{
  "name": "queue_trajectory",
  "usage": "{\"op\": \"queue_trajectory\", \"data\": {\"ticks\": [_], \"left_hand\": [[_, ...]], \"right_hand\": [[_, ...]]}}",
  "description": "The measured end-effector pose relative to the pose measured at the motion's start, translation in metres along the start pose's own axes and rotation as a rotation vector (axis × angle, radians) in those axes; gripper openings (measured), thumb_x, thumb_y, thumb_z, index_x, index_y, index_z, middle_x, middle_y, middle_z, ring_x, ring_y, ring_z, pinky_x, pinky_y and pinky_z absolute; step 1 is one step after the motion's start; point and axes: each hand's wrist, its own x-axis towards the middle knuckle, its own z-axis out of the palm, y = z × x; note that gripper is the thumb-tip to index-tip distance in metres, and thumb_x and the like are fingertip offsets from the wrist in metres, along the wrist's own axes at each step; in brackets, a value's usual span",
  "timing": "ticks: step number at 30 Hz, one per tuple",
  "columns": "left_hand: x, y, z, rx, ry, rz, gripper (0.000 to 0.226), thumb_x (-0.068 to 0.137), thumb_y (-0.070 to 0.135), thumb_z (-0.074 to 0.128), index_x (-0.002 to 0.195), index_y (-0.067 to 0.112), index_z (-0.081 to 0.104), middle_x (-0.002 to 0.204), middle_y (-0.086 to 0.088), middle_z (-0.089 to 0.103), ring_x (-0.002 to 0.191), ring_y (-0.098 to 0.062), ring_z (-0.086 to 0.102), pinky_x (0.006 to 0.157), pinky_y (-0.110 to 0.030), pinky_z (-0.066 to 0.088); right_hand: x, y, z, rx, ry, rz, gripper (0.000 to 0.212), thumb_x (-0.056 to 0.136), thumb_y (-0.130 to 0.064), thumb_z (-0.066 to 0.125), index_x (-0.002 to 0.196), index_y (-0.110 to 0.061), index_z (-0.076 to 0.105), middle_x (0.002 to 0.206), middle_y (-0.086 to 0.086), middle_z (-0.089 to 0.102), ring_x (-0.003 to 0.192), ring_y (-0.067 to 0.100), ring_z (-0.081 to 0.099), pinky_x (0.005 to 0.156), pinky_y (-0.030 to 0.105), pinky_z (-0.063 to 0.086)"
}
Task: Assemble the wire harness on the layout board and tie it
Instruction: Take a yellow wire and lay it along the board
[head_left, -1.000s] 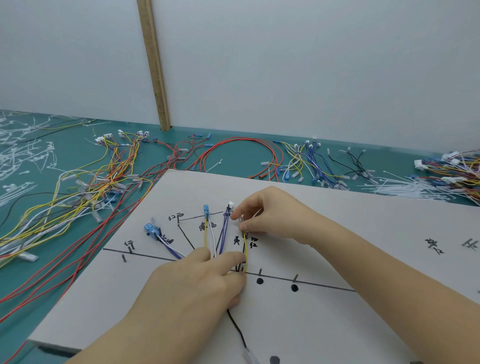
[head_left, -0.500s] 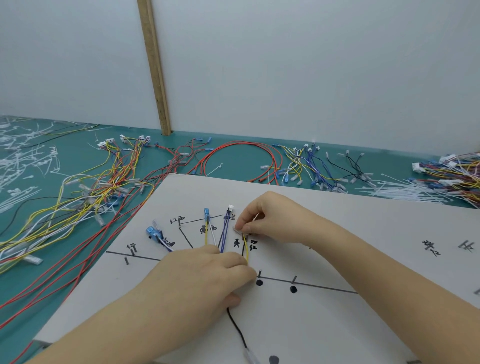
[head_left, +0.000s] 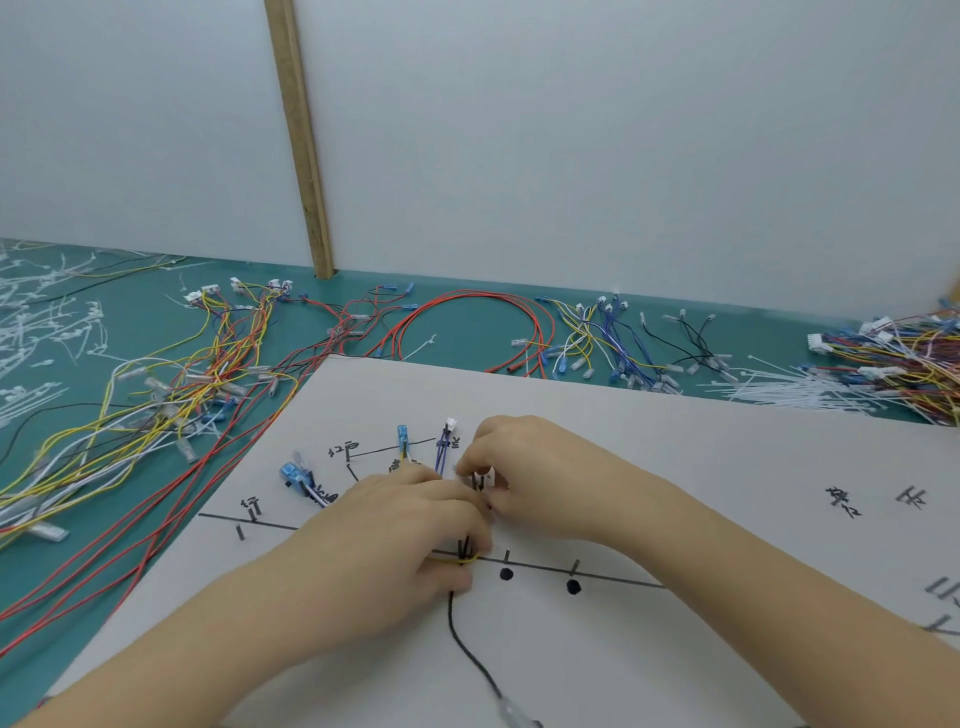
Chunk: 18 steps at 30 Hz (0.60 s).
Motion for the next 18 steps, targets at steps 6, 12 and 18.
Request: {"op": "queue_trajectory", "data": {"ticks": [6, 12, 18], "left_hand": [[-0.001, -0.005, -0.002, -0.182, -0.07, 0.003, 0.025, 0.085, 0.033, 0.06, 0.109, 0.036, 0.052, 0.12, 0.031, 0.042, 0.114, 0.011, 0.03, 0.097, -0.006, 0.021], [-0.009, -0.005, -0.008, -0.259, -0.181, -0.024, 0.044, 0.081, 0.044, 0.063, 0.118, 0.043, 0.041, 0.127, 0.042, 0.025, 0.121, 0.013, 0.026, 0.101, -0.008, 0.021], [-0.008, -0.006, -0.01, -0.252, -0.238, 0.003, 0.051, 0.081, 0.047, 0.06, 0.124, 0.052, 0.033, 0.124, 0.049, 0.006, 0.114, 0.028, 0.007, 0.086, 0.011, 0.003]], "right_hand": [[-0.002, 0.001, 0.002, 0.046, 0.005, 0.007, 0.031, 0.088, -0.012, 0.049, 0.117, -0.016, 0.06, 0.118, 0.004, 0.054, 0.103, 0.021, 0.052, 0.088, 0.031, 0.04], [-0.006, 0.002, 0.006, 0.04, 0.017, -0.015, 0.032, 0.089, -0.011, 0.045, 0.118, -0.013, 0.057, 0.12, 0.004, 0.052, 0.107, 0.023, 0.052, 0.091, 0.036, 0.041], [-0.003, 0.012, -0.007, 0.123, -0.081, -0.014, 0.032, 0.093, -0.018, 0.045, 0.123, -0.022, 0.056, 0.117, -0.005, 0.056, 0.094, 0.009, 0.049, 0.079, 0.017, 0.033]]}}
